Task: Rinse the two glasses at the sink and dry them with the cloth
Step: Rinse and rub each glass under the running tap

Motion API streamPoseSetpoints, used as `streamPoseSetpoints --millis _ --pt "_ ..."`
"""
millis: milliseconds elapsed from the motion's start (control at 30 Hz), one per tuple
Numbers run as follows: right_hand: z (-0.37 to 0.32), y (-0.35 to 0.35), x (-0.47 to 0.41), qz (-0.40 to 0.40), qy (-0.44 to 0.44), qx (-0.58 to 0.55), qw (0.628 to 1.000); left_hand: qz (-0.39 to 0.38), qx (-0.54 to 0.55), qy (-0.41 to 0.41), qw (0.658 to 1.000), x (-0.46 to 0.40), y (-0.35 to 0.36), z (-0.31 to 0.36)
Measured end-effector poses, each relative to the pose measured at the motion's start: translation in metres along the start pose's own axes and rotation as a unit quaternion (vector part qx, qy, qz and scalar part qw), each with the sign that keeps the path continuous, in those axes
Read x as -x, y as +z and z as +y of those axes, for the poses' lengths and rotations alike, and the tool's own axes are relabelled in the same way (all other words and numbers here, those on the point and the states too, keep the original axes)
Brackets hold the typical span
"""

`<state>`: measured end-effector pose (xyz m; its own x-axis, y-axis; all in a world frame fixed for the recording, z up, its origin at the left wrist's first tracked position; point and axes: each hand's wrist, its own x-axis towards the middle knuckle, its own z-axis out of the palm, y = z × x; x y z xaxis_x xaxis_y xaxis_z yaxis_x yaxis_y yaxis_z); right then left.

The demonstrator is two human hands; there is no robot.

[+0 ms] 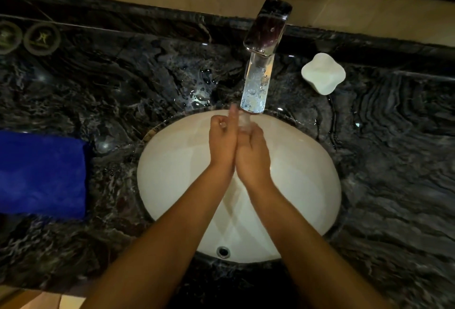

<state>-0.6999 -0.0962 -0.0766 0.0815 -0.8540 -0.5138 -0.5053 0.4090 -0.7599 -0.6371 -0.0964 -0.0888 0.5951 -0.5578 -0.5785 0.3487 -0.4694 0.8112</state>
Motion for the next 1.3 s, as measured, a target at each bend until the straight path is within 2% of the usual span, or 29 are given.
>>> streamPoseSetpoints --millis 100,200,300,333,433,467,533,600,733,800,900,967,1033,1100,1133,1233,1267,1300 --pt "0.008 0.001 0.01 0.003 -0.022 0.01 1.0 -0.01 0.01 -0.037 0.999 -0.001 -0.005 0.003" --pt "0.008 -0.006 -0.003 0.008 -0.013 0.029 0.999 -0.019 0.01 -0.012 1.0 0.006 -0.01 -0.003" --pt "-0.001 -0.014 -0.026 0.014 0.057 -0.078 0.995 -0.074 0.016 0.047 0.996 0.015 -0.012 -0.011" --pt "-0.003 -0.019 -0.033 -0.005 0.093 -0.104 0.99 -0.083 0.025 0.051 0.995 0.017 -0.012 -0.012" --pt "-0.001 -0.03 -0.038 -0.107 0.149 -0.1 0.978 -0.065 -0.085 0.035 0.994 0.004 -0.027 -0.002" --pt "0.002 -0.034 -0.038 -0.14 0.153 -0.099 0.973 -0.073 -0.117 0.01 0.99 -0.002 -0.034 0.003" --pt "0.008 -0.04 -0.037 -0.192 0.135 -0.131 0.963 -0.126 -0.113 -0.033 0.985 -0.008 -0.044 0.013" --pt "0.011 -0.041 -0.035 -0.233 0.115 -0.222 0.94 -0.138 -0.094 -0.01 0.986 -0.006 -0.045 0.017" --pt "0.018 -0.032 -0.027 -0.235 0.157 -0.433 0.856 -0.104 -0.126 0.134 0.977 0.012 -0.037 0.017" --pt "0.022 -0.028 -0.024 -0.225 0.181 -0.473 0.832 -0.097 -0.19 0.201 0.956 0.015 -0.035 0.016" --pt "0.031 -0.026 -0.02 -0.194 0.191 -0.451 0.85 -0.036 -0.33 0.308 0.892 0.017 -0.038 0.013" --pt "0.034 -0.027 -0.021 -0.171 0.203 -0.444 0.856 -0.048 -0.347 0.38 0.856 0.022 -0.044 0.015" --pt "0.033 -0.032 -0.025 -0.171 0.222 -0.429 0.859 -0.132 -0.35 0.39 0.841 0.024 -0.057 0.023" --pt "0.032 -0.04 -0.029 -0.198 0.238 -0.404 0.861 -0.231 -0.376 0.343 0.829 0.022 -0.066 0.034" --pt "0.03 -0.043 -0.03 -0.218 0.241 -0.388 0.862 -0.273 -0.398 0.324 0.814 0.02 -0.068 0.039" --pt "0.022 -0.047 -0.031 -0.269 0.234 -0.33 0.874 -0.376 -0.456 0.317 0.741 0.017 -0.066 0.049" --pt "0.019 -0.047 -0.029 -0.28 0.231 -0.305 0.88 -0.394 -0.451 0.321 0.734 0.015 -0.064 0.05" --pt "0.018 -0.048 -0.028 -0.286 0.229 -0.283 0.887 -0.404 -0.434 0.314 0.742 0.013 -0.064 0.052"
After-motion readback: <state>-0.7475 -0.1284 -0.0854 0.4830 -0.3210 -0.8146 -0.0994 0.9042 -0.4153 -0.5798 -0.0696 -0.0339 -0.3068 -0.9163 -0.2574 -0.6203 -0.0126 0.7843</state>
